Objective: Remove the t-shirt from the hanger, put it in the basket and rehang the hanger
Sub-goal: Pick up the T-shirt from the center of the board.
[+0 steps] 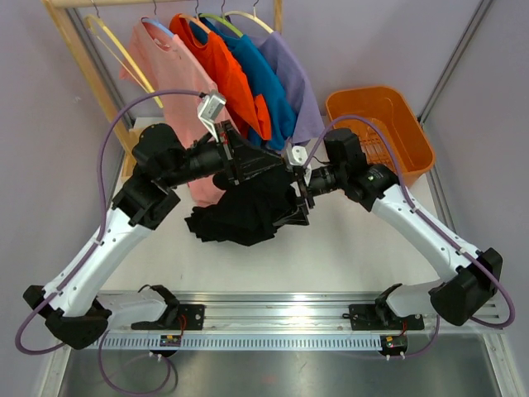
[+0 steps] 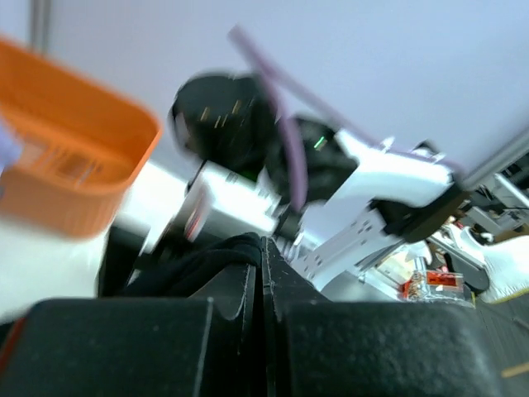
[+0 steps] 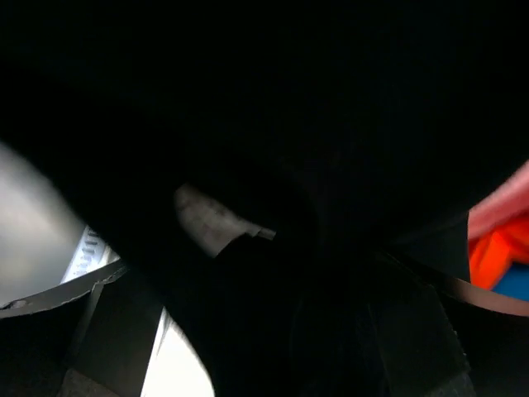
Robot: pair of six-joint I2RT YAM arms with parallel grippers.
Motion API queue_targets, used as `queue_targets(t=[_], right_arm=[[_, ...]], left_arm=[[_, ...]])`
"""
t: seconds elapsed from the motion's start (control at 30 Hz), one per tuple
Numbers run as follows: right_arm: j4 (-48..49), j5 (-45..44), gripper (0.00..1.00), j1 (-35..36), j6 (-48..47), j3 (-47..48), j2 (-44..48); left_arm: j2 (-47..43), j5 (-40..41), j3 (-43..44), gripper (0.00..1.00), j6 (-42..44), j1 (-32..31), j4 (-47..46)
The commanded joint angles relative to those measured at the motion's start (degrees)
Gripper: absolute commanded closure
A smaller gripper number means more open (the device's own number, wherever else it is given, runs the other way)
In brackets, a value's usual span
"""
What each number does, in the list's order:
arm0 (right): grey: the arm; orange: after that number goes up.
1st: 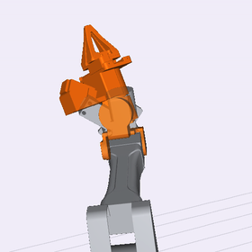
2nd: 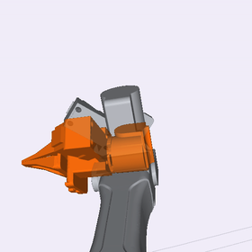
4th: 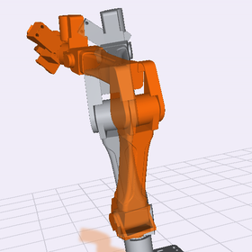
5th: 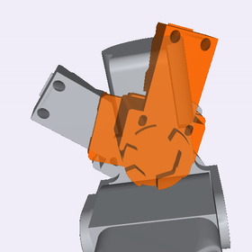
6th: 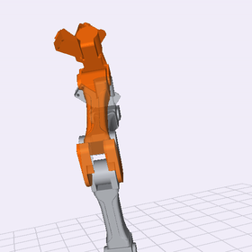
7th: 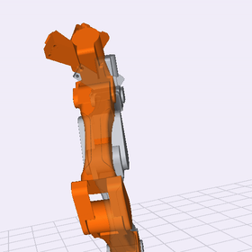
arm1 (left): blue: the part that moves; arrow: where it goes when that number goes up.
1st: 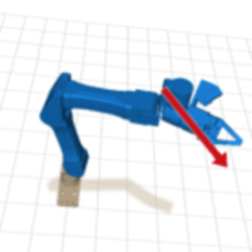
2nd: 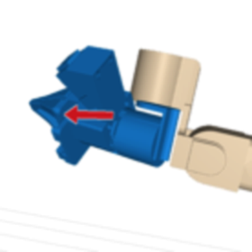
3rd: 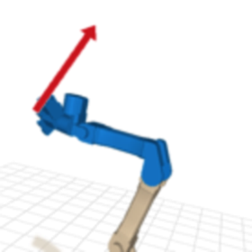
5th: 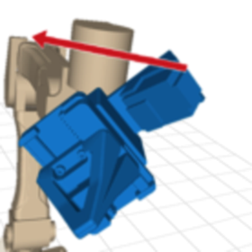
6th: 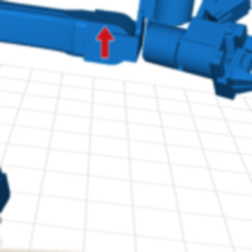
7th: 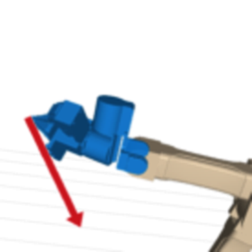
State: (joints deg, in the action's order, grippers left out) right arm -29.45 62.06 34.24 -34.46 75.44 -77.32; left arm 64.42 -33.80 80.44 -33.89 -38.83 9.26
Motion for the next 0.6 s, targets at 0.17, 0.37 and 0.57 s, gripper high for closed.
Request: queue_targets(t=[0.17, 0.37, 0.57], right_arm=[[33.83, -3.7, 0.01, 4.34, 35.92, 0.94, 0.24], [50.88, -1.95, 0.31, 4.43, 56.06, 0.94, -1.08], [45.91, 0.16, 1.0, 3.56, 55.74, 4.53, 0.5]], left_arm=[[11.07, -5.05, 20.36, 1.0, -1.79, -4.5, -8.91], [12.75, -2.59, 24.23, 1.0, -2.06, -4.68, -13.48], [8.8, 4.69, 23.44, 0.94, 3.9, -4.59, -6.64]])
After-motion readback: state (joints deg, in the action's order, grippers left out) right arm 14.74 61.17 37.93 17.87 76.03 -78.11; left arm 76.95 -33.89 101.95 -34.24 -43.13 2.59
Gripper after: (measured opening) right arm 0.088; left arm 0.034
